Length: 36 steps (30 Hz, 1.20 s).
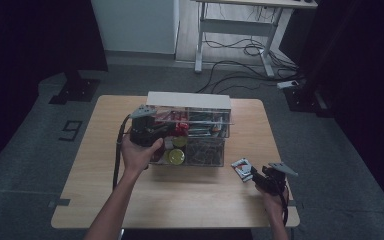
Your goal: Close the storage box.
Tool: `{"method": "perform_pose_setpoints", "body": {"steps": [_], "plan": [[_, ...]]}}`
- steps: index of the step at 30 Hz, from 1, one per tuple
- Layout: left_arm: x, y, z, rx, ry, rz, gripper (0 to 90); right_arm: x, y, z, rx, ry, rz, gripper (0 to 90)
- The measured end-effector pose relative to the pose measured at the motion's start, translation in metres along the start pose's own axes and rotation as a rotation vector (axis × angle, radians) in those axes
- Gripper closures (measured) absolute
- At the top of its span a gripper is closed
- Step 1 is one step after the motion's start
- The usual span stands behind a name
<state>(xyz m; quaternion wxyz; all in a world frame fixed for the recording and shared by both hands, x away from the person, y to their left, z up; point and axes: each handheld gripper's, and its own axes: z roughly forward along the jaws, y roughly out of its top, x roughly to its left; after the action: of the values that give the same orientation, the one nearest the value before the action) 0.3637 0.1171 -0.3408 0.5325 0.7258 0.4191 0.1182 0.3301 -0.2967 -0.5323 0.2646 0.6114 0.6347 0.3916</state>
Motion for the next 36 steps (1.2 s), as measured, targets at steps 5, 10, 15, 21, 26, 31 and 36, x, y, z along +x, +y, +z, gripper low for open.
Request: {"method": "perform_pose_setpoints", "body": {"steps": [5, 10, 15, 21, 26, 31, 36], "plan": [[-0.001, -0.001, -0.002, -0.001, -0.006, 0.000, 89.7, -0.003, -0.001, 0.000, -0.002, -0.008, 0.015, 47.9], [0.000, -0.004, -0.002, 0.007, -0.008, -0.006, 89.7, -0.005, -0.003, 0.001, 0.006, -0.007, 0.028, 47.7], [-0.001, -0.009, -0.001, 0.006, -0.008, -0.012, 89.7, -0.005, -0.004, 0.000, 0.002, -0.002, 0.029, 47.3], [0.000, -0.013, 0.000, 0.013, -0.011, -0.014, 89.7, -0.008, -0.004, -0.002, -0.006, -0.006, 0.040, 47.1], [0.000, -0.016, 0.002, 0.021, -0.020, -0.023, 89.7, -0.008, -0.004, -0.002, -0.007, -0.005, 0.046, 47.1], [0.001, -0.018, 0.002, 0.022, -0.026, -0.029, 89.7, -0.008, -0.005, -0.002, -0.005, -0.005, 0.045, 47.0], [0.002, -0.019, 0.004, 0.024, -0.036, -0.030, 89.8, -0.009, -0.005, -0.002, -0.005, -0.006, 0.051, 47.0]]}}
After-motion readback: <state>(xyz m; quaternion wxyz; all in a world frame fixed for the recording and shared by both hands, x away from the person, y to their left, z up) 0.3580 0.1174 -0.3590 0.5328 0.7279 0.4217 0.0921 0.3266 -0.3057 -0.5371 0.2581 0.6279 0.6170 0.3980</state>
